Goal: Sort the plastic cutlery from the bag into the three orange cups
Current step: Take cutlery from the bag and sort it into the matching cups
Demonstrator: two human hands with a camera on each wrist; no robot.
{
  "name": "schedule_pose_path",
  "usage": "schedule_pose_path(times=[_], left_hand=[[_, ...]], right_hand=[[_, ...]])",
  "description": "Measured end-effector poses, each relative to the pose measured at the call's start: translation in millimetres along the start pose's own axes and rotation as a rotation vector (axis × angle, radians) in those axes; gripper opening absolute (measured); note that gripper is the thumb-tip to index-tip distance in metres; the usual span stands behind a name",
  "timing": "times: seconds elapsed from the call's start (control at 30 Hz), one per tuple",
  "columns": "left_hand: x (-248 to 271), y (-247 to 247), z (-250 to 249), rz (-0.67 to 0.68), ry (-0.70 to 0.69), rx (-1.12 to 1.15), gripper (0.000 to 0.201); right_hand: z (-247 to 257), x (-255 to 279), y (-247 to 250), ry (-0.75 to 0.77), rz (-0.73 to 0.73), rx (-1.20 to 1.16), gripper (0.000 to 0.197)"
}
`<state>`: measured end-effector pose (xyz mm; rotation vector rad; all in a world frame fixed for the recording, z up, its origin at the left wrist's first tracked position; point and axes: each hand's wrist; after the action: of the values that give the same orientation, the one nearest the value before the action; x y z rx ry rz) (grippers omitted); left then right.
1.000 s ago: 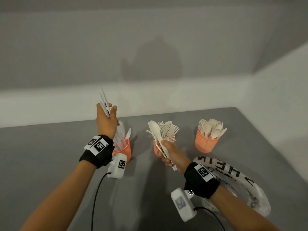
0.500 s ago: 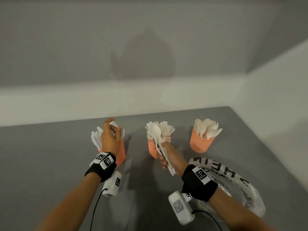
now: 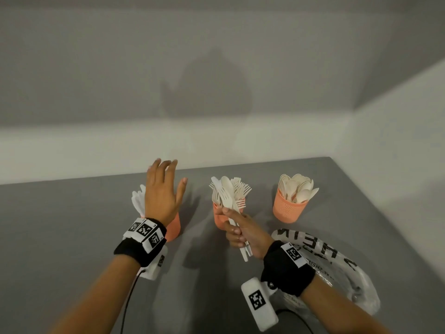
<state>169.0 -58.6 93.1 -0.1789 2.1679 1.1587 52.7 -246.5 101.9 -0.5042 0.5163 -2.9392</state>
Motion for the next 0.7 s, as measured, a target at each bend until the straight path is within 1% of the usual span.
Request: schedule_pose_path(times=[0.03, 0.07, 0.1, 0.13, 0.17, 0.23, 0.27, 0.3, 0.33, 0.4, 0.47, 0.53, 0.57, 0.63, 0.67, 0.7], left_hand=[[-1, 7, -15, -0.035, 0.045, 0.182, 0.057], [-1, 14, -32, -0.053, 0.122, 0.383, 0.052], [0, 16, -46, -0.045, 0.210, 0.580, 0.048], [2, 18, -60, 0.014, 0.312, 0.738, 0.046], [3, 18, -71, 0.108, 0.421, 0.858, 0.048], [7, 10, -82, 0.354, 0.589, 1.050, 0.060], [10, 7, -88, 0.488, 0.628, 1.133, 0.059], [12, 4, -92, 0.590, 0.621, 1.191, 0.054], [15, 2, -98, 0.647, 0.611, 1.221, 0.045], [17, 3, -114, 0.655, 0.642, 1.186, 0.029], [17, 1, -125, 0.597, 0.660, 1.084, 0.035], [16, -5, -129, 0.508, 0.676, 1.005, 0.036], [16, -8, -130, 0.468, 0.670, 0.973, 0.035], [17, -13, -129, 0.439, 0.640, 0.926, 0.036], [16, -14, -130, 0.442, 0.625, 0.918, 0.037], [15, -16, -129, 0.454, 0.622, 0.926, 0.037]], right_hand=[[1, 1, 0, 0.003, 0.014, -0.034, 0.021], [3, 1, 0, 0.007, 0.028, -0.065, 0.021], [4, 1, 0, 0.013, 0.039, -0.089, 0.020], [4, 1, 0, 0.015, 0.046, -0.106, 0.020], [5, 1, -1, 0.014, 0.054, -0.114, 0.020], [5, 2, -1, 0.001, 0.090, -0.127, 0.019], [6, 3, -1, -0.015, 0.121, -0.129, 0.018], [5, 5, -1, -0.035, 0.153, -0.123, 0.019], [5, 6, -1, -0.062, 0.178, -0.112, 0.022], [4, 10, -1, -0.109, 0.189, -0.047, 0.027], [6, 16, 0, -0.095, 0.112, 0.126, 0.027], [8, 19, 0, -0.001, -0.002, 0.348, 0.020], [8, 21, -1, 0.054, -0.034, 0.408, 0.017], [4, 21, -2, 0.125, -0.058, 0.418, 0.015], [2, 20, -3, 0.132, -0.073, 0.382, 0.017], [0, 19, -3, 0.127, -0.091, 0.333, 0.013]])
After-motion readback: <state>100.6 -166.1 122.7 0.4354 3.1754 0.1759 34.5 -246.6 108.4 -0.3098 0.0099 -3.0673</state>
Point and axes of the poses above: each hand's wrist, its own x-axis away from the middle knuckle, its own y-axis out of the back of the hand, z = x × y, and after that the axes turned 1 degree about y, right-handed
